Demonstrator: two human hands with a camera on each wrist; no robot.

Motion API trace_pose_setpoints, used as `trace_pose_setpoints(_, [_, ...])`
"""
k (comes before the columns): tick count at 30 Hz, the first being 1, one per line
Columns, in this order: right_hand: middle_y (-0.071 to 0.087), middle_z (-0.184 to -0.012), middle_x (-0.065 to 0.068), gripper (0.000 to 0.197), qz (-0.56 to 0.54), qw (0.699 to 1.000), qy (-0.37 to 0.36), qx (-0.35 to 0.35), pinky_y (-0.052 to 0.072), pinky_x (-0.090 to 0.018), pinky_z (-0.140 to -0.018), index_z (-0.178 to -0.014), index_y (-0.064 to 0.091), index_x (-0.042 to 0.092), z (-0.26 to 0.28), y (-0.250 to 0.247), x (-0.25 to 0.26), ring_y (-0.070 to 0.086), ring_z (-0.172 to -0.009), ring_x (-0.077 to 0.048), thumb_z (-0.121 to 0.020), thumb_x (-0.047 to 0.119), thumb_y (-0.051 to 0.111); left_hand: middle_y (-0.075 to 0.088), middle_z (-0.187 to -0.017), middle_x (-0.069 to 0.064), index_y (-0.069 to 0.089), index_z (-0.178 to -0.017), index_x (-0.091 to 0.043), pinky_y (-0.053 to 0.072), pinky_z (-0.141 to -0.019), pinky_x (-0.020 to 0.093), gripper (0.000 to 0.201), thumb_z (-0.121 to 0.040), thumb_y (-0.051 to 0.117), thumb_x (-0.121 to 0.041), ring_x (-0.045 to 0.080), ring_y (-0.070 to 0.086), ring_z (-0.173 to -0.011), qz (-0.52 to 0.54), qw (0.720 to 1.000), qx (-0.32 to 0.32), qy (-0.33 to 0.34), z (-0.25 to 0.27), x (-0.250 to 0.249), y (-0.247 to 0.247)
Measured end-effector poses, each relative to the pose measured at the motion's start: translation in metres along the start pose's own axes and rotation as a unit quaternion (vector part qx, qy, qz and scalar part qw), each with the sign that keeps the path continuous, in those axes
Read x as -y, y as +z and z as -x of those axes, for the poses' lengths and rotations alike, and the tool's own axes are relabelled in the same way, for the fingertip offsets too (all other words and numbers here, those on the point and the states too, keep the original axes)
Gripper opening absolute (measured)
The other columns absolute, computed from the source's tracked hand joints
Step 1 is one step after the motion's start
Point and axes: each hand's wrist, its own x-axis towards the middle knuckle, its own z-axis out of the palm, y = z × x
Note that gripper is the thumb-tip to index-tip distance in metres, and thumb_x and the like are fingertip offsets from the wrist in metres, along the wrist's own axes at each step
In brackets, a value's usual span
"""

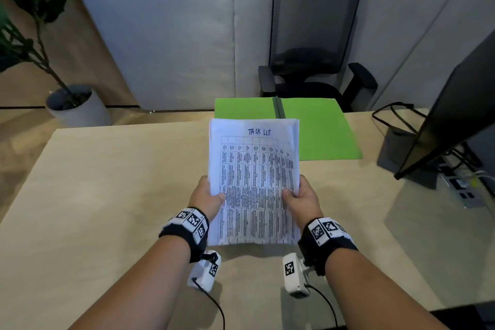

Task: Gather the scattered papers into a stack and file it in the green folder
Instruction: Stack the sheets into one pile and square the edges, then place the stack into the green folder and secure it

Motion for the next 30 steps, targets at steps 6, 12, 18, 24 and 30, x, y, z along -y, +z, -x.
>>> trace_pose_setpoints(6, [0.069,-0.095,-0.004,0.029,0.029,0.995,0.087,-0.031,0.056,-0.044,-0.084,-0.108,0.057,0.026,-0.01,-0.043,-0.042,0.067,-0.089,-0.026,-0.087,0.006,0.055,0.062,-0.121,0.007,0.047,-0.132,-0.011,0.045,-0.09,0.028,0.045,-0.091,0.06,-0.018,0.024,0.06,-0.105,-0.117,0.985,0.127,-0.026,-0.033,0.0,0.041])
trace_pose_setpoints(12, [0.067,-0.095,-0.008,0.027,0.054,0.989,0.133,-0.033,0.056,-0.048,-0.084,-0.107,0.058,0.025,-0.008,-0.067,-0.079,0.066,-0.087,-0.029,-0.087,0.007,0.053,0.045,-0.134,0.011,0.053,-0.129,-0.014,0.042,-0.101,0.035,0.045,-0.085,0.058,-0.009,0.032,0.05,-0.118,-0.301,0.949,0.063,0.074,-0.067,0.003,0.068])
trace_pose_setpoints(18, [0.067,-0.095,-0.013,0.026,0.016,0.99,0.139,-0.023,0.056,-0.051,-0.081,-0.098,0.059,0.029,-0.012,-0.069,-0.089,0.066,-0.09,-0.036,-0.086,0.008,0.052,-0.006,-0.161,-0.004,0.016,-0.149,-0.024,0.018,-0.116,0.053,0.069,-0.091,0.049,-0.009,0.027,0.005,-0.148,-0.427,0.892,0.097,0.111,-0.101,-0.003,0.079])
trace_pose_setpoints(24, [0.069,-0.098,-0.012,0.032,-0.024,0.988,0.15,-0.017,0.055,-0.05,-0.086,-0.103,0.062,0.027,-0.018,-0.071,-0.086,0.067,-0.093,-0.033,-0.088,0.001,0.052,0.039,-0.144,0.006,0.03,-0.144,-0.024,0.02,-0.112,0.053,0.054,-0.093,0.044,-0.032,0.031,0.029,-0.137,-0.522,0.838,0.036,0.154,-0.102,-0.002,0.073])
trace_pose_setpoints(30, [0.071,-0.096,-0.011,0.034,-0.053,0.992,0.116,-0.001,0.056,-0.039,-0.082,-0.105,0.062,0.02,-0.025,-0.066,-0.071,0.068,-0.088,-0.027,-0.088,-0.007,0.051,0.051,-0.095,0.006,0.066,-0.099,-0.013,0.046,-0.082,0.036,0.021,-0.091,0.054,-0.029,0.028,0.054,-0.094,-0.464,0.877,-0.005,0.127,-0.09,0.005,0.052])
